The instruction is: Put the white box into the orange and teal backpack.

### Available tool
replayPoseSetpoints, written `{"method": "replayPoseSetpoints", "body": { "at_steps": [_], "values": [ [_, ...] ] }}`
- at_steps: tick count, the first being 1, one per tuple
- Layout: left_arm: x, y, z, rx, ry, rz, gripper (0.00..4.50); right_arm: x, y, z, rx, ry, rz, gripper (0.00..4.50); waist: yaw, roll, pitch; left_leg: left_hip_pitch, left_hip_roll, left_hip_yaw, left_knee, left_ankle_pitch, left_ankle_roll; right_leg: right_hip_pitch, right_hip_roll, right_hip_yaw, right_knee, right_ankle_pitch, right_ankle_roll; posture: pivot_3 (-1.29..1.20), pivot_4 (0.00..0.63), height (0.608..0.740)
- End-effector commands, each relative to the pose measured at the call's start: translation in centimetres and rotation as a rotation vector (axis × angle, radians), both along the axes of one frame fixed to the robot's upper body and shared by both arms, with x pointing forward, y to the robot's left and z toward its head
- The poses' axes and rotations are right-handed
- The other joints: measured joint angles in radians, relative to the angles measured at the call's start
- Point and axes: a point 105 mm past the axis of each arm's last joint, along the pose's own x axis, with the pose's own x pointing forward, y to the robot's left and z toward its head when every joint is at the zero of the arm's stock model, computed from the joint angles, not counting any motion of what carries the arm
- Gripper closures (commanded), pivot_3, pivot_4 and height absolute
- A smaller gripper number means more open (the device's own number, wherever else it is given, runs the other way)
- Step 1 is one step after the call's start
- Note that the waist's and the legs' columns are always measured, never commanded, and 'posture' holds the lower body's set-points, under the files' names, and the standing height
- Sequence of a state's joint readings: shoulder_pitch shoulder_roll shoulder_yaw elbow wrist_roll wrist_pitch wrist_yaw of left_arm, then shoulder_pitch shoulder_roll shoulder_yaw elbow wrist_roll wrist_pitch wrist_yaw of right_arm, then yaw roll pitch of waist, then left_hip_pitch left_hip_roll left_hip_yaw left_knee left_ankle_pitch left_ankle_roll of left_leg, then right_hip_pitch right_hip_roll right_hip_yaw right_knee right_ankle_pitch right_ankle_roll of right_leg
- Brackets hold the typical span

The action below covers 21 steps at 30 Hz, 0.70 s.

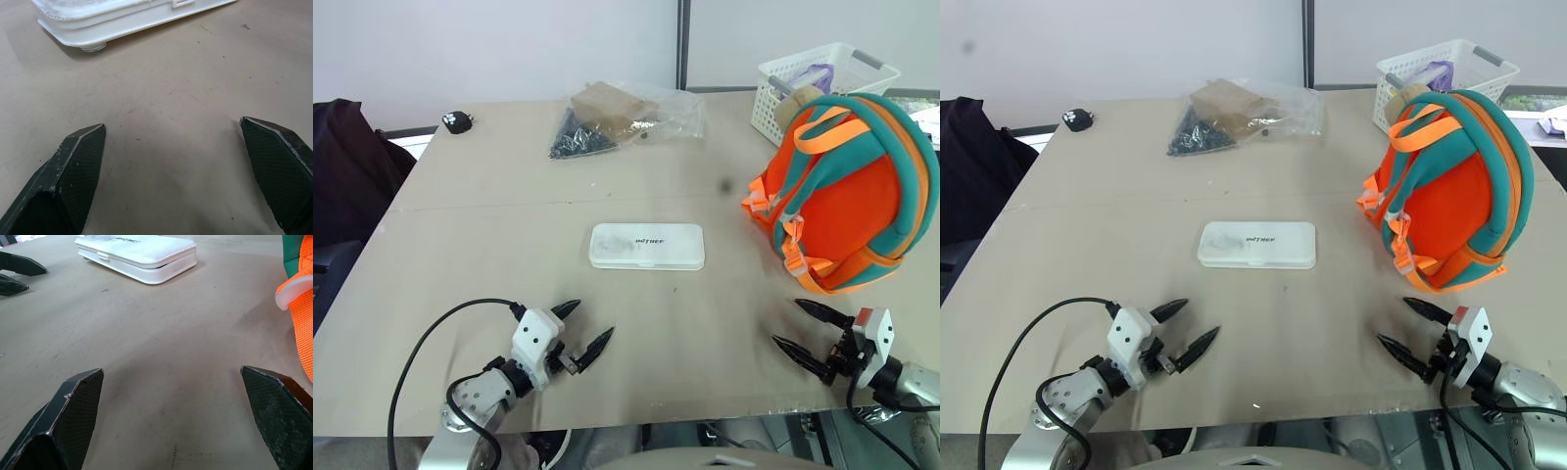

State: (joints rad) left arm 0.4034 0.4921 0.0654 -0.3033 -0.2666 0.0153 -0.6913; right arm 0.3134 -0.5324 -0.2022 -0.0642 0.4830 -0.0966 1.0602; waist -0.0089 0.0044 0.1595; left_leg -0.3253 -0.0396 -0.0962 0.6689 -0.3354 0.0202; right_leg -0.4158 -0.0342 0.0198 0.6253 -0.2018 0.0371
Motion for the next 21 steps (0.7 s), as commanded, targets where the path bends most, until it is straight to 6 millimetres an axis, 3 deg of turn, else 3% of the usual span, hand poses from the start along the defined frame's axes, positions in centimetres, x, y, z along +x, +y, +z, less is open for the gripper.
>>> {"method": "replayPoseSetpoints", "body": {
  "at_steps": [1,21],
  "values": [
    [-0.85,-0.53,-0.82,-0.015,0.049,-0.024,0.02,-0.03,0.38,0.7,-0.001,-0.034,0.009,0.07,0.0,0.0,0.0,0.0,0.0,0.0,0.0,0.0,0.0,0.0,0.0,0.0,0.0,0.0,0.0,0.0,0.15,0.74],
    [-0.84,0.04,-0.44,-0.044,0.064,-0.015,0.02,0.57,0.97,1.01,-0.005,-0.026,0.017,0.07,0.0,0.0,0.001,0.0,0.0,0.0,0.0,0.0,0.0,0.0,0.0,0.0,0.0,0.0,0.0,0.0,0.15,0.74]
  ]
}}
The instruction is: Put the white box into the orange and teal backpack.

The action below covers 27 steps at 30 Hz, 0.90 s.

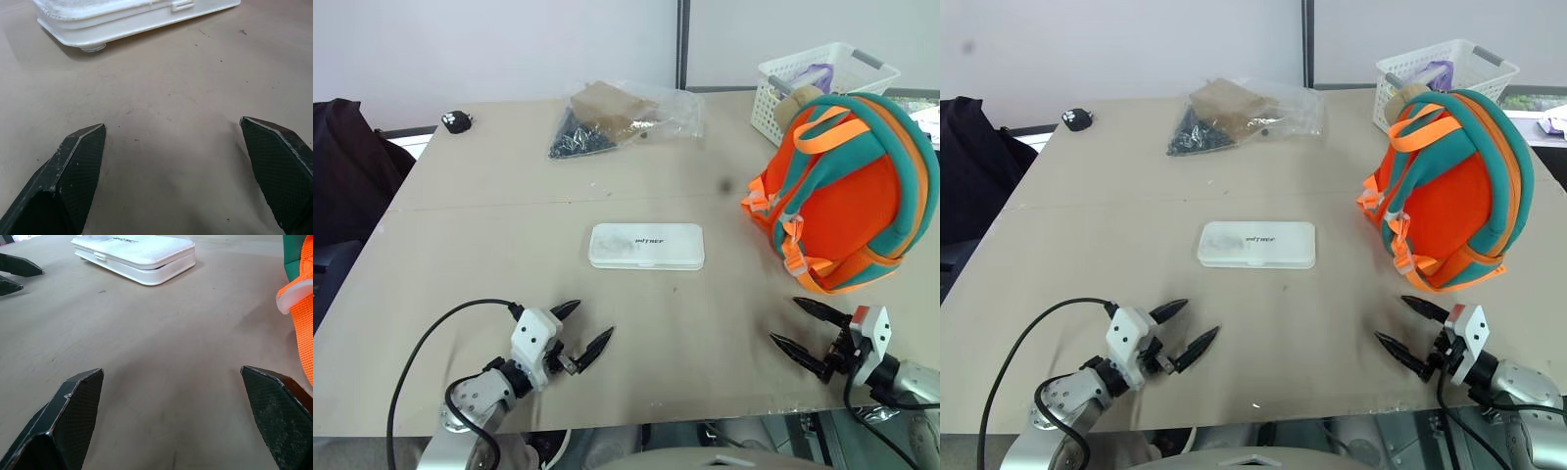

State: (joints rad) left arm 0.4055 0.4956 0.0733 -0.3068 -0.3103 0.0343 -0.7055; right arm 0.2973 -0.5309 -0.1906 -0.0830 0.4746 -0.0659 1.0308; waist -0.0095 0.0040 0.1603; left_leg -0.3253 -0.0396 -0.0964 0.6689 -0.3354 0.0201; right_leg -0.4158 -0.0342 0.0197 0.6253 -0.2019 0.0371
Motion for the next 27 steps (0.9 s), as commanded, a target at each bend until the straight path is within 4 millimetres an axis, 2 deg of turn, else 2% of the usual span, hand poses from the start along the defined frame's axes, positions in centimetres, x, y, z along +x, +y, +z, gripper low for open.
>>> {"method": "replayPoseSetpoints", "body": {
  "at_steps": [1,6,10,12,15,16,18,19,20,22,23,27],
  "values": [
    [-0.8,0.1,-0.5,-0.004,0.049,-0.015,0.02,0.1,0.7,0.9,-0.002,-0.029,0.025,0.07,0.0,0.0,0.0,0.0,0.0,0.0,0.0,0.0,0.0,0.0,0.0,0.0,0.0,0.0,0.0,0.0,0.15,0.74],
    [-0.2,1.0,0.2,-0.014,0.06,-0.006,0.02,1.0,1.3,2.0,0.03,-0.059,-0.006,0.07,-0.001,-0.001,0.001,0.0,0.0,0.0,0.0,0.0,0.0,0.0,0.0,0.0,0.0,0.0,0.0,0.0,0.15,0.74],
    [2.3,3.6,1.3,-0.034,0.127,0.086,0.02,2.8,2.6,3.2,0.016,-0.112,-0.054,0.07,-0.002,-0.001,0.003,0.0,0.0,-0.002,0.0,0.0,0.0,0.0,0.0,-0.002,0.0,0.0,0.0,0.0,0.15,0.74],
    [4.1,5.0,3.4,-0.158,0.167,0.121,0.02,4.0,3.6,3.8,-0.015,-0.149,-0.062,0.07,-0.003,-0.002,0.003,0.001,0.0,-0.004,0.001,0.001,-0.001,-0.001,0.001,-0.005,0.001,0.001,0.001,0.0,0.15,0.74],
    [5.7,5.9,5.7,-0.326,0.261,0.106,0.0,6.0,4.2,4.1,-0.039,-0.189,-0.139,0.83,-0.005,-0.005,0.005,0.0,0.0,-0.006,0.001,0.002,-0.004,-0.006,0.002,-0.009,0.002,0.001,0.001,0.0,0.15,0.74],
    [6.3,6.1,5.9,-0.359,0.327,0.097,0.0,6.7,4.4,4.0,-0.059,-0.201,-0.172,1.36,-0.005,-0.005,0.005,-0.002,0.0,-0.007,0.001,0.005,-0.008,-0.008,0.002,-0.01,0.002,0.001,0.0,0.0,0.15,0.74],
    [7.1,6.3,5.7,-0.419,0.48,0.098,0.0,7.6,5.2,3.9,-0.077,-0.219,-0.194,1.94,-0.003,-0.006,0.005,-0.003,-0.001,-0.006,0.001,0.005,-0.009,-0.009,0.001,-0.008,0.002,0.004,-0.004,0.0,0.15,0.74],
    [7.4,6.2,5.7,-0.45,0.567,0.084,0.0,8.2,5.5,3.9,-0.102,-0.233,-0.211,2.56,-0.003,-0.006,0.006,-0.004,-0.003,-0.006,0.001,0.005,-0.009,-0.009,0.001,-0.009,0.002,0.004,-0.004,0.0,0.15,0.74],
    [7.7,5.9,5.8,-0.474,0.627,0.07,0.0,8.6,5.9,4.0,-0.117,-0.25,-0.219,2.95,-0.005,-0.007,0.006,-0.005,-0.003,-0.006,0.0,0.005,-0.009,-0.011,0.002,-0.009,0.002,0.004,-0.004,0.0,0.15,0.74],
    [8.7,5.6,6.4,-0.512,0.685,0.06,0.0,9.3,6.5,4.2,-0.138,-0.274,-0.228,3.86,-0.005,-0.007,0.006,-0.005,-0.006,-0.007,0.0,0.005,-0.009,-0.012,0.003,-0.008,0.002,0.004,-0.004,0.0,0.15,0.74],
    [9.4,5.4,6.7,-0.534,0.71,0.063,0.0,9.7,6.9,4.4,-0.153,-0.288,-0.23,4.48,-0.005,-0.007,0.006,-0.006,-0.007,-0.008,0.0,0.005,-0.009,-0.012,0.002,-0.008,0.002,0.004,-0.004,0.0,0.15,0.74],
    [11.5,3.3,7.2,-0.559,0.857,0.033,0.0,11.2,8.3,4.0,-0.273,-0.337,-0.229,4.48,-0.005,-0.009,0.006,-0.007,-0.009,-0.008,0.0,0.005,-0.009,-0.015,0.001,-0.007,0.003,0.004,-0.004,0.0,0.15,0.74]
  ]
}}
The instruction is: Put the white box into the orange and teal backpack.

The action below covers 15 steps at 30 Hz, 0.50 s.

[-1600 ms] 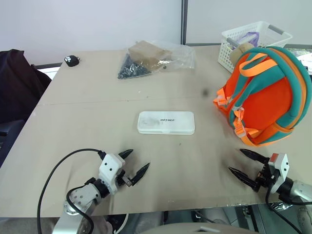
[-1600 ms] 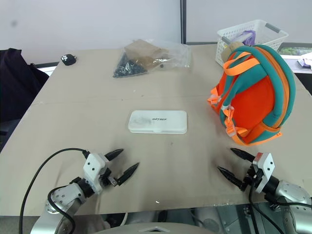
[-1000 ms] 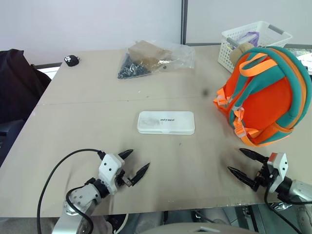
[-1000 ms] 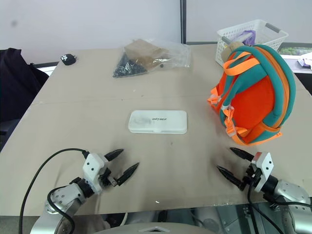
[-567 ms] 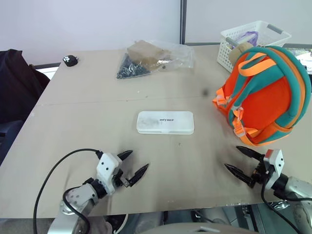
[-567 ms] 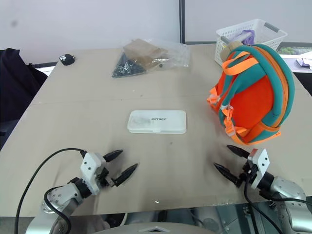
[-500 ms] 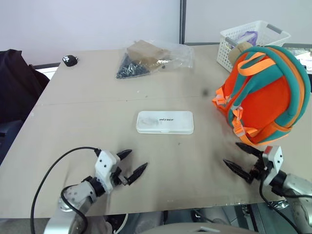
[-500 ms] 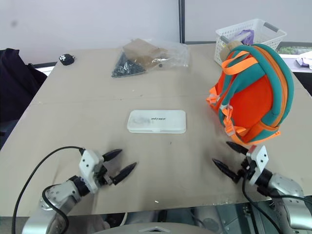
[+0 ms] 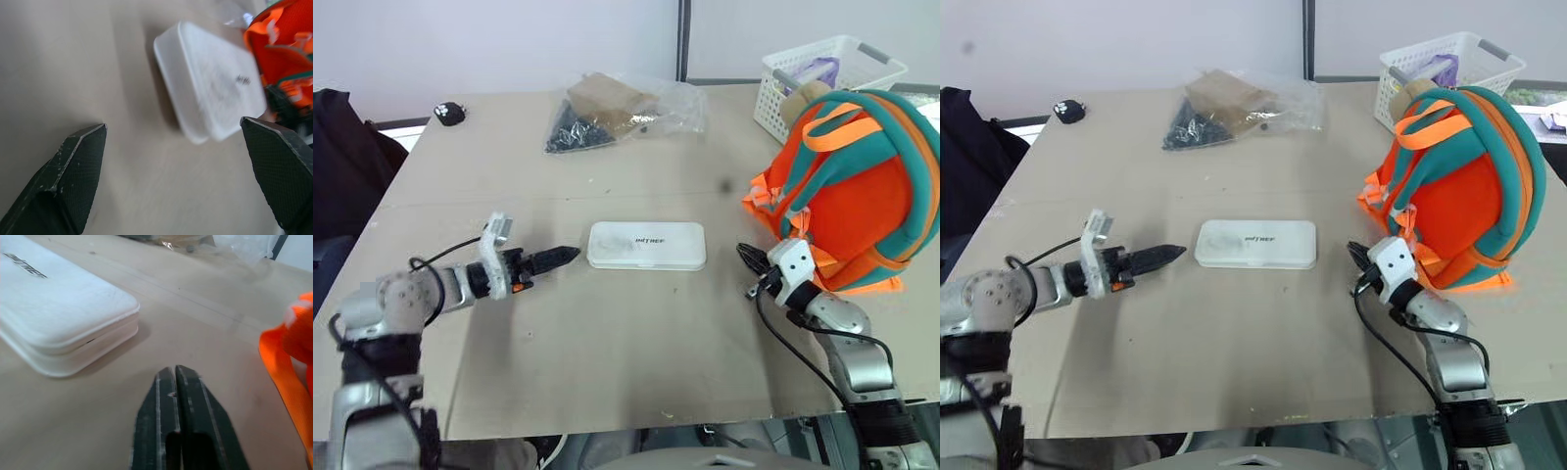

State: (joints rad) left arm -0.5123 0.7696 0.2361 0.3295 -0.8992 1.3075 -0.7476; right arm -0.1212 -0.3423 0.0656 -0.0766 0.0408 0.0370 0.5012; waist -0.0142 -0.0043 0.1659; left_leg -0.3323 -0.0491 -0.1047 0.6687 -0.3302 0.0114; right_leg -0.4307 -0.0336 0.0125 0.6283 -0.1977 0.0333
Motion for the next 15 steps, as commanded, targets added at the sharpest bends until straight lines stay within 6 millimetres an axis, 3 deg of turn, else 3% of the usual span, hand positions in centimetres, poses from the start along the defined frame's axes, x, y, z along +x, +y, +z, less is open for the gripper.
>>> {"method": "replayPoseSetpoints", "body": {
  "at_steps": [1,7,15],
  "values": [
    [0.9,-1.9,-0.3,-0.024,0.136,-0.056,0.0,1.2,1.0,0.2,-0.113,-0.063,-0.011,4.48,-0.001,-0.001,0.0,0.0,0.0,0.0,0.0,0.0,0.0,0.0,0.0,0.0,0.0,0.0,0.0,0.0,0.15,0.74],
    [1.5,-4.2,-1.7,0.043,0.257,-0.13,0.0,1.8,2.3,-0.4,-0.175,-0.082,0.011,4.48,-0.004,-0.001,-0.001,0.0,-0.001,0.0,0.0,0.001,-0.001,-0.002,-0.002,0.003,0.003,0.0,0.0,0.0,0.15,0.74],
    [1.3,-5.7,-3.4,0.076,0.314,-0.209,0.0,1.0,6.0,-0.8,-0.171,-0.07,0.136,4.48,-0.001,-0.001,-0.007,0.003,-0.002,0.001,0.001,0.001,-0.001,-0.001,-0.001,0.004,0.007,0.0,0.0,0.0,0.15,0.74]
  ]
}}
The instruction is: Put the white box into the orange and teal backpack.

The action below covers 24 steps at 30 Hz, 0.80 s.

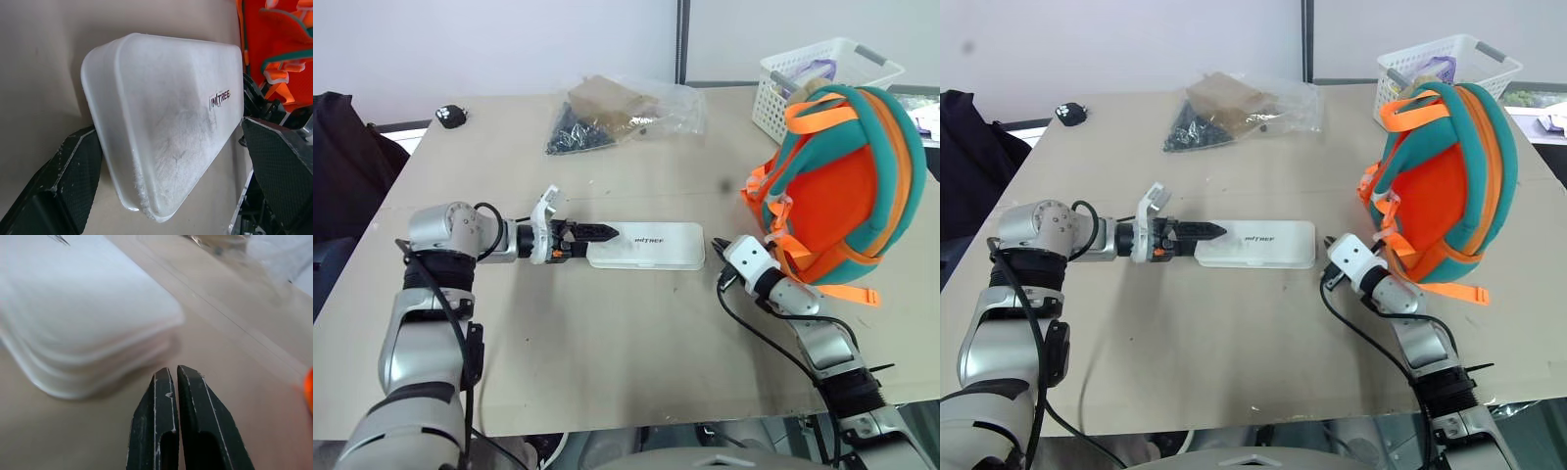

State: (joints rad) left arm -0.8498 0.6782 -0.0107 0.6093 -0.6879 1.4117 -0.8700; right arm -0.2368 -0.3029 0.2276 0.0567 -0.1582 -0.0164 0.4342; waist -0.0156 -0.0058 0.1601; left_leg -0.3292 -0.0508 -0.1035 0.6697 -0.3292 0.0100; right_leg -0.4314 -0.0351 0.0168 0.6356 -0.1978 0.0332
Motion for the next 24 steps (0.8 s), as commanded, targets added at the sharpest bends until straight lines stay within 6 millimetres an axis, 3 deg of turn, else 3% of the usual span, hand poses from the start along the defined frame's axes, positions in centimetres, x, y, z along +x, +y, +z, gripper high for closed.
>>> {"method": "replayPoseSetpoints", "body": {
  "at_steps": [1,5,9,11,15,20,24],
  "values": [
    [-1.5,-1.2,-3.4,0.026,0.138,-0.059,0.0,-0.4,1.9,0.7,0.014,-0.016,0.066,4.48,0.0,0.0,-0.001,0.0,0.0,0.0,0.0,0.0,0.0,0.0,0.0,0.0,0.0,0.0,0.0,0.0,0.15,0.74],
    [-1.7,-1.7,-3.5,-0.003,0.148,-0.076,0.0,-0.6,2.4,0.7,0.023,-0.011,0.081,4.48,0.0,0.0,-0.002,0.0,0.0,0.0,0.0,0.0,0.0,0.0,0.0,0.0,0.0,0.0,0.0,0.0,0.15,0.74],
    [-1.6,-2.1,-3.3,-0.049,0.138,-0.071,1.19,-0.8,2.6,0.8,0.047,-0.01,0.087,4.5,0.0,0.001,-0.003,0.0,0.0,0.0,0.0,0.0,0.0,0.0,0.0,0.0,0.0,0.0,0.0,0.0,0.15,0.74],
    [-1.5,-2.2,-3.2,-0.071,0.135,-0.059,2.3,-0.8,2.4,0.8,0.047,-0.01,0.085,4.5,0.0,0.0,-0.003,0.0,0.0,0.0,0.0,0.0,0.0,0.0,0.0,0.0,0.0,0.0,0.0,0.0,0.15,0.74],
    [-1.4,-2.2,-2.9,-0.104,0.128,-0.048,3.37,-0.7,2.1,1.0,0.053,-0.021,0.079,4.5,0.004,-0.008,-0.007,-0.001,0.0,-0.004,0.001,0.0,0.0,0.0,0.0,-0.001,0.0,0.0,0.0,0.0,0.15,0.74],
    [-0.7,-1.5,-2.4,-0.135,0.081,0.008,3.55,-1.0,1.7,2.6,0.129,-0.064,0.066,4.5,0.004,-0.008,-0.007,-0.001,0.0,-0.003,0.001,0.0,0.0,0.0,-0.001,-0.001,0.001,0.0,0.0,0.0,0.15,0.74],
    [-0.3,0.0,-1.6,-0.177,0.031,0.078,3.58,-2.3,1.2,4.5,0.236,-0.107,0.076,4.5,0.0,-0.008,-0.007,-0.001,0.0,-0.004,0.001,0.0,0.0,0.0,-0.004,0.0,0.001,0.0,0.0,0.0,0.15,0.74]
  ]
}}
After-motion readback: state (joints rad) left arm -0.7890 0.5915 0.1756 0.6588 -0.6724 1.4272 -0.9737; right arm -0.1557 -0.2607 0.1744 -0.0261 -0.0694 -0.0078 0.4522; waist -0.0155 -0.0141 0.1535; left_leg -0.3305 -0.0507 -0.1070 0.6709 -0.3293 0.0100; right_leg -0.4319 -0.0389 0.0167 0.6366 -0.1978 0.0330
